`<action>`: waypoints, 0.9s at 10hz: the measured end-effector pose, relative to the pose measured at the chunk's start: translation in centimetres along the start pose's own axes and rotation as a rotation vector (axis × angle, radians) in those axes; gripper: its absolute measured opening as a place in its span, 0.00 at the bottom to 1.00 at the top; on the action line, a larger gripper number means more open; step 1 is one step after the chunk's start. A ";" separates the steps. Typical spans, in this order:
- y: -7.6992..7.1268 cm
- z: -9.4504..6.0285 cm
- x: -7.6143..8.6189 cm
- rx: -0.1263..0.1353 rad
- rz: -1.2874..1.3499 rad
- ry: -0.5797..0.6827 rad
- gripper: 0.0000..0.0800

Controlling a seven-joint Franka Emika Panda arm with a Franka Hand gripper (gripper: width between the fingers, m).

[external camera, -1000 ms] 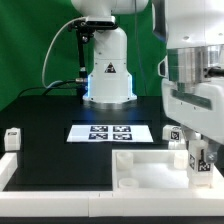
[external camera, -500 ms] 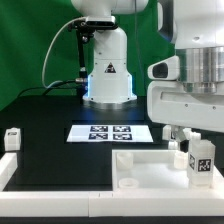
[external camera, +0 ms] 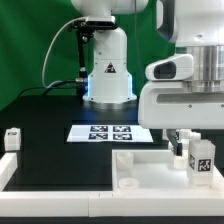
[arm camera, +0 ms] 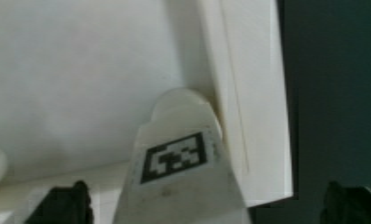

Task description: Assemble one leg

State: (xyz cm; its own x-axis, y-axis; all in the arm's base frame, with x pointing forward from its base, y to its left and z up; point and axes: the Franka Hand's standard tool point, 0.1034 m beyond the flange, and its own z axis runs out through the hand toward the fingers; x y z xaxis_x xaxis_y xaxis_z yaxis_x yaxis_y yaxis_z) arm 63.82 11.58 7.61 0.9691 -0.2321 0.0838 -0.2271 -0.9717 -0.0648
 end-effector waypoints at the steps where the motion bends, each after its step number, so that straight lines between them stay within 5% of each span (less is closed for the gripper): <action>1: 0.0 0.0 0.0 0.000 0.018 0.000 0.69; 2: 0.0 0.0 0.0 0.000 0.033 0.000 0.69; 3: 0.0 0.0 0.0 0.002 0.106 -0.001 0.46; 4: 0.3 0.0 0.0 -0.002 0.183 -0.002 0.36; 8: 0.1 0.2 -0.4 -0.009 0.656 -0.001 0.36; 9: 0.0 0.2 -0.4 0.007 0.832 -0.010 0.36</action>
Offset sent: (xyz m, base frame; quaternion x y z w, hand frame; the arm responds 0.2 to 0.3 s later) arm 0.0000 0.0000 0.0000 0.0000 0.0000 0.1938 0.9810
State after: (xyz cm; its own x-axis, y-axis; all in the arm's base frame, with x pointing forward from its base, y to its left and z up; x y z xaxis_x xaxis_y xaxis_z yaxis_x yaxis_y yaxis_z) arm 63.50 11.70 7.34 0.4856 -0.8742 -0.0029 -0.8692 -0.4825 -0.1076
